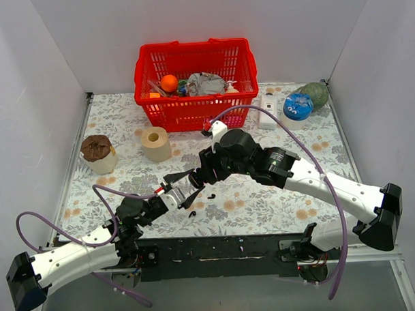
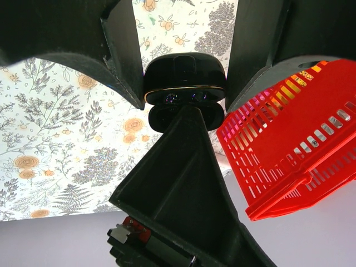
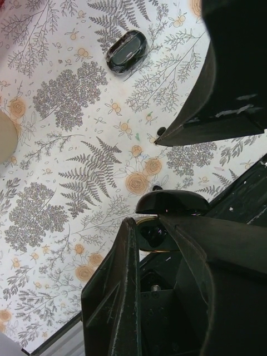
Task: Insert the wireless bluetooth earbuds into the charging case
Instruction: Open the charging case, then adjust the charging case.
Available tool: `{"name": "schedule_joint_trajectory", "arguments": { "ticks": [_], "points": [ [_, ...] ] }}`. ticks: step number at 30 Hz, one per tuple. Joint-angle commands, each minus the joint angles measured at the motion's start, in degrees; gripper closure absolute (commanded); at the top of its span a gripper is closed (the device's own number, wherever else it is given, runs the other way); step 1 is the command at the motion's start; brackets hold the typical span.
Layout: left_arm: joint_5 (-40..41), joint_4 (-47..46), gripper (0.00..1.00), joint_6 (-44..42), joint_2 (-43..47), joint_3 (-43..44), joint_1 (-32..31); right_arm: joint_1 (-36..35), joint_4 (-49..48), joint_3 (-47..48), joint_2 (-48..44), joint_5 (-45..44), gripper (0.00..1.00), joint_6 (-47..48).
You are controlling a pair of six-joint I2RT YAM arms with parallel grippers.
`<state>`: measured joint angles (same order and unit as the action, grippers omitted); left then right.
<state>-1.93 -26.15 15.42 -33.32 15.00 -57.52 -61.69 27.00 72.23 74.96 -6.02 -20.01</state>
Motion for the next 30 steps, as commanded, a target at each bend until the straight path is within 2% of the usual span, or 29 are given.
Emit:
{"name": "schedule_joint_trajectory", "arguments": {
  "ticks": [1,8,11,14,18,20,21,24,25,27,28,29,30],
  "points": [
    [0.0,-2.0,1.00,0.1,0.2,1.6,-0.2,0.0,-2.0,0.6,0.0,1.5,0.40,0.1],
    [0.0,-2.1,1.00,0.2,0.4,1.3,-0.2,1.4,-3.4,-1.0,-0.8,4.3,0.50,-0.5],
    [0.1,-2.4,1.00,0.4,0.5,1.1,-0.2,2.1,-4.8,-2.1,-1.3,5.5,0.58,-1.0],
    [0.2,-2.4,1.00,0.6,0.6,0.9,-0.2,2.4,-5.4,-2.7,-1.6,7.5,0.70,-1.1],
    [1.0,-2.5,1.00,1.1,0.4,0.8,-0.2,2.4,-5.8,-3.3,-2.6,7.1,0.98,-0.9],
    [3.1,-2.3,0.97,2.2,-0.2,1.3,-0.2,2.4,-5.0,-3.1,-3.0,6.3,0.99,-0.1],
    [5.4,-2.2,0.81,3.8,-0.5,1.5,-0.2,2.5,-4.8,-2.7,-3.3,6.3,0.99,0.2],
    [8.7,-0.2,0.67,6.9,-1.8,2.9,-0.1,2.5,-3.4,-1.7,-4.1,3.8,0.99,2.2],
    [10.4,0.2,0.56,7.6,-2.1,3.1,-0.2,2.4,-3.1,-1.3,-4.4,3.5,0.99,2.7],
    [12.4,0.1,0.41,9.1,-2.5,3.3,-0.2,2.4,-2.0,-0.4,-4.9,3.1,0.99,4.1],
    [14.6,-0.1,0.25,10.6,-2.6,3.3,-0.2,2.4,-1.6,0.0,-5.1,2.5,0.99,4.5],
    [15.5,0.0,0.02,11.1,-2.7,3.4,-0.2,2.5,-0.8,0.4,-5.6,2.2,0.99,5.2],
    [16.3,0.3,0.02,11.6,-2.8,3.9,-0.2,2.4,-0.4,0.7,-5.9,2.0,0.99,5.8]
  ]
}}
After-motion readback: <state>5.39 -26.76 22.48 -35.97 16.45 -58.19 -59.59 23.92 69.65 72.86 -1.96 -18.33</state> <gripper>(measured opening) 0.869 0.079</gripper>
